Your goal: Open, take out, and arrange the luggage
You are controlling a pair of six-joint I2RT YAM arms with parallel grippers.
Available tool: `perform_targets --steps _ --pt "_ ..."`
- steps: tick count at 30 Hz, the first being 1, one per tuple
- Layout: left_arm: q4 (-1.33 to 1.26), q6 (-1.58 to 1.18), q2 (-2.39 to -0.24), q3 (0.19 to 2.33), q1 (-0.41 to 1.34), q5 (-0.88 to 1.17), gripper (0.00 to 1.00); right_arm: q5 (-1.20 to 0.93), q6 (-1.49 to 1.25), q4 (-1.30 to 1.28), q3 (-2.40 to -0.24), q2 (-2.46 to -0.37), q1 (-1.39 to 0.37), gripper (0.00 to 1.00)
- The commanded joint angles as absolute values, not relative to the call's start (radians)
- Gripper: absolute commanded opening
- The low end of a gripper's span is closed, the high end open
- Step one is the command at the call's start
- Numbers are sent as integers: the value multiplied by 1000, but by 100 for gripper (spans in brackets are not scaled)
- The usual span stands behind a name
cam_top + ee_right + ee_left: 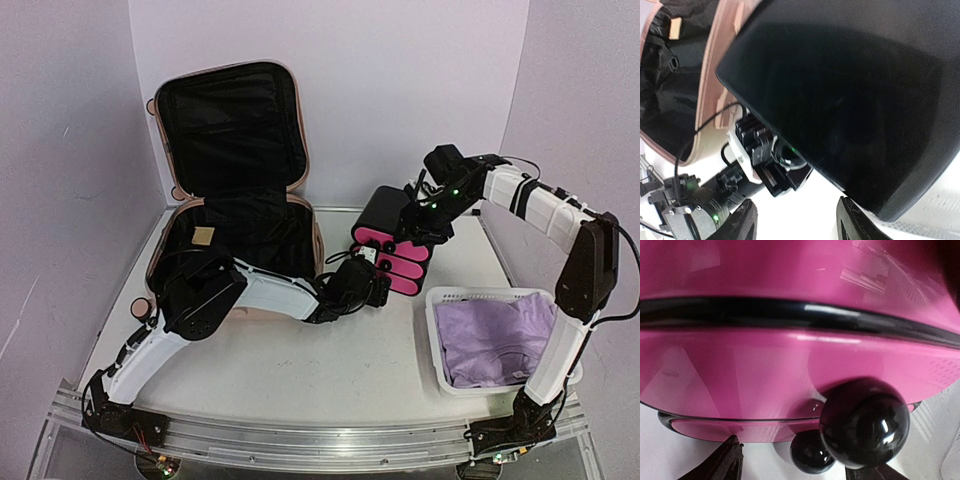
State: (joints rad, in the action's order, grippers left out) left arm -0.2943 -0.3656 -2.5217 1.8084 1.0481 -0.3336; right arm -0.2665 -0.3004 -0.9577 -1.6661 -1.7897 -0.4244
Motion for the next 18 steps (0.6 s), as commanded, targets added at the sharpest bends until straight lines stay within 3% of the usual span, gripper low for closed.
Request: perform_targets --steps 1,13,18 --pt "-313 -373 -2533 1868 1043 -336 68 -258 -313 -996 -1651 -1775 -426 55" --pt "-311 -347 -2499 1830 1042 -306 37 -247 -317 -991 -1652 -1778 -425 55" --pt "-313 -342 -2431 1745 1043 -291 30 -237 -323 -978 -1651 -1773 -426 55"
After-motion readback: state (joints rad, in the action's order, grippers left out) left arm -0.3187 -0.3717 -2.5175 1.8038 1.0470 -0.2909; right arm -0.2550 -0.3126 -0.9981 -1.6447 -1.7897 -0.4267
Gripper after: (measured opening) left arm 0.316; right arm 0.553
